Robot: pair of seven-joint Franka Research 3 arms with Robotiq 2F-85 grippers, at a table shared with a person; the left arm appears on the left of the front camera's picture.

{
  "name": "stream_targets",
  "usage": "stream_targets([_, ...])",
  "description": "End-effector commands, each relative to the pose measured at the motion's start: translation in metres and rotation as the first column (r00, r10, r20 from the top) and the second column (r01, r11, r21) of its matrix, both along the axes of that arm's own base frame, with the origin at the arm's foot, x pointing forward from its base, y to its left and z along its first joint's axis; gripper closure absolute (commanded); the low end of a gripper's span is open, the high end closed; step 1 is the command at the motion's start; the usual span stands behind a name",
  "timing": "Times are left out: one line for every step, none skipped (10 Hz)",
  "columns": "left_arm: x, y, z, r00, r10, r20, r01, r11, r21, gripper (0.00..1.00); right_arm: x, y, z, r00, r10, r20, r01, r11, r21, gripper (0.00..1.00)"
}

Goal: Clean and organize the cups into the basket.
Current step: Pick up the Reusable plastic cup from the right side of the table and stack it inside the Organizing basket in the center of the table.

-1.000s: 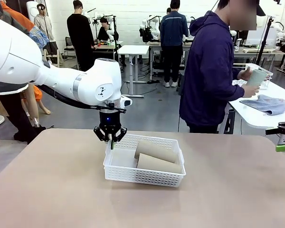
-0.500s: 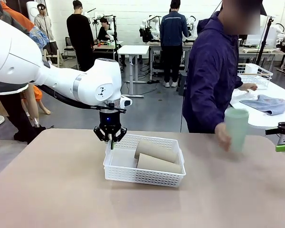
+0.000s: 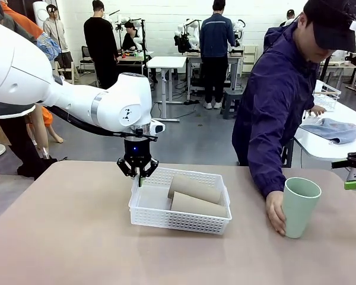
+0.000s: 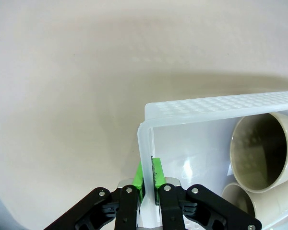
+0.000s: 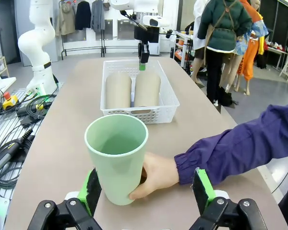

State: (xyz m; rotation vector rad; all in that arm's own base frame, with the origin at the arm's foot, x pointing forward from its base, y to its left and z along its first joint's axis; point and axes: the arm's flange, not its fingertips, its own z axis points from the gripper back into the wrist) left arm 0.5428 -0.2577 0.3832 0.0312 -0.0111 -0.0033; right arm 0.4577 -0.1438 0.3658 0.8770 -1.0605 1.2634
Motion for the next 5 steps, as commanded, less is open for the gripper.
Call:
stream_targets([-0.001,0.000,0.001,1.000,-0.003,0.003,0.003,1.000,0.002,1.00,-0.001,-0.001,0.001,1.000,0.006,0.008,-0.006,1.000,-0.007,0.00])
stream_targets([-0.001,0.000,0.001,1.000,-0.003,0.003,0.003,1.000,0.002,1.00,-0.001,-0.001,0.001,1.000,0.006,0.008,-0.006,1.000,-0.007,0.00])
stream_targets([-0.001,0.000,0.001,1.000,-0.003,0.003,0.003,1.000,0.002,1.00,-0.001,-0.001,0.001,1.000,0.006,0.008,-0.006,1.000,-0.007,0.00])
stream_targets([-0.001,0.000,0.001,1.000,-0.003,0.003,0.003,1.000,0.002,1.00,0.000,0.000,0.000,1.000,0.000,0.000,0.000,1.000,0.000,0.00])
stream_targets([-0.001,0.000,0.001,1.000,-0.003,0.003,0.003,1.000,0.002,1.00,0.004,0.004,-0.018,0.999,0.026,-0.025,-0.026,1.000,0.000,0.00])
